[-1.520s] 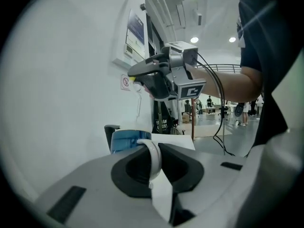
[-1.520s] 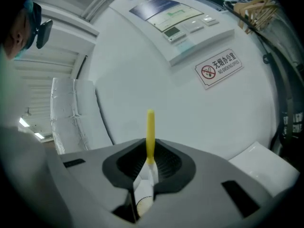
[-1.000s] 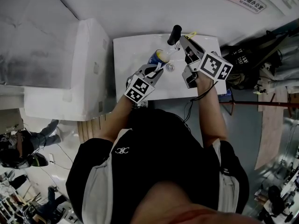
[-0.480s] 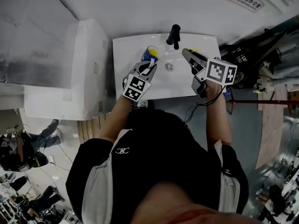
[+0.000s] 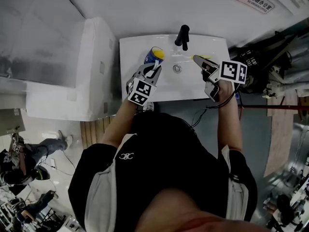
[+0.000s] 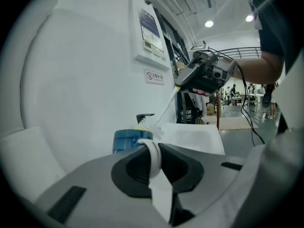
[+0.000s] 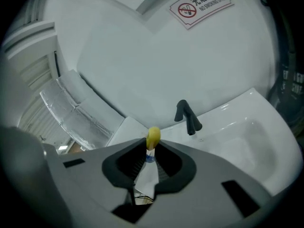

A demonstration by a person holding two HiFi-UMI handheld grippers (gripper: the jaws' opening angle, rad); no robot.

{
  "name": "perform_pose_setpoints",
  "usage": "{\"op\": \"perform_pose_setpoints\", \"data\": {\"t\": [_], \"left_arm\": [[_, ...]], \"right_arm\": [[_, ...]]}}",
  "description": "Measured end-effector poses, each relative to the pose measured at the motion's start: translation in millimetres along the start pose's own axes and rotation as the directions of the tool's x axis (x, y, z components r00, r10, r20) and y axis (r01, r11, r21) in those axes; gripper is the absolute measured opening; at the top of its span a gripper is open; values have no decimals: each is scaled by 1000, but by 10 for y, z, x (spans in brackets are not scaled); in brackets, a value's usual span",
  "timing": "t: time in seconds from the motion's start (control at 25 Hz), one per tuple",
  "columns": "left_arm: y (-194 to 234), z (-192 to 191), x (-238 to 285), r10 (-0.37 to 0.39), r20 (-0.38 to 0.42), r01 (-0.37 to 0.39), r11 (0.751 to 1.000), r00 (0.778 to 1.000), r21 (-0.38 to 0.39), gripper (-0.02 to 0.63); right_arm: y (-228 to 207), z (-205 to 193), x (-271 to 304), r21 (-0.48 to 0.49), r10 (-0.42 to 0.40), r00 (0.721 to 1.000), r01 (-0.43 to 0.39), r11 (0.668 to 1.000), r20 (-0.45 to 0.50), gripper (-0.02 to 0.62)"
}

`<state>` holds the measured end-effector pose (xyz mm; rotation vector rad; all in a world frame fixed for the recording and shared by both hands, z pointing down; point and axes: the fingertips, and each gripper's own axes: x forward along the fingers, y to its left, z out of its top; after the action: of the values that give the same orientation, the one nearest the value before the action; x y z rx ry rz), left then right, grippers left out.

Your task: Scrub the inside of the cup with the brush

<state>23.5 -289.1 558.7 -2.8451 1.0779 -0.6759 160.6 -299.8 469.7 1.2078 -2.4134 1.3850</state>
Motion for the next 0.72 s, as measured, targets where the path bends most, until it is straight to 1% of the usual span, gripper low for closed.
{"op": "perform_pose_setpoints", "data": {"t": [0.12, 0.24, 0.32, 0.4, 0.56, 0.72], "left_arm": [[-20, -23, -14, 25, -11, -24, 999, 1000, 39, 49], [12, -22, -56, 49, 0, -48, 997, 999, 62, 49], [-10, -13, -70, 42, 5, -42, 995, 999, 86, 49], [-72, -24, -73, 13, 3, -14, 993, 1000, 119, 49], [-228, -17, -58, -47, 5, 46, 986, 999, 161, 49], [-342, 6, -43, -96, 0, 94, 972, 995, 214, 49]], "right_arm": [[-127, -28, 39, 60, -5, 1000, 6, 998, -19, 60], [-356, -125, 119, 174, -8, 999, 17, 985, -52, 61], [-541, -183, 150, 259, -11, 998, 25, 966, -55, 63], [-684, -162, 182, 303, -22, 999, 29, 952, -29, 64], [-843, 80, 262, 294, -80, 995, 57, 954, 64, 63], [-819, 386, 367, 254, -123, 979, 79, 964, 161, 52]]}}
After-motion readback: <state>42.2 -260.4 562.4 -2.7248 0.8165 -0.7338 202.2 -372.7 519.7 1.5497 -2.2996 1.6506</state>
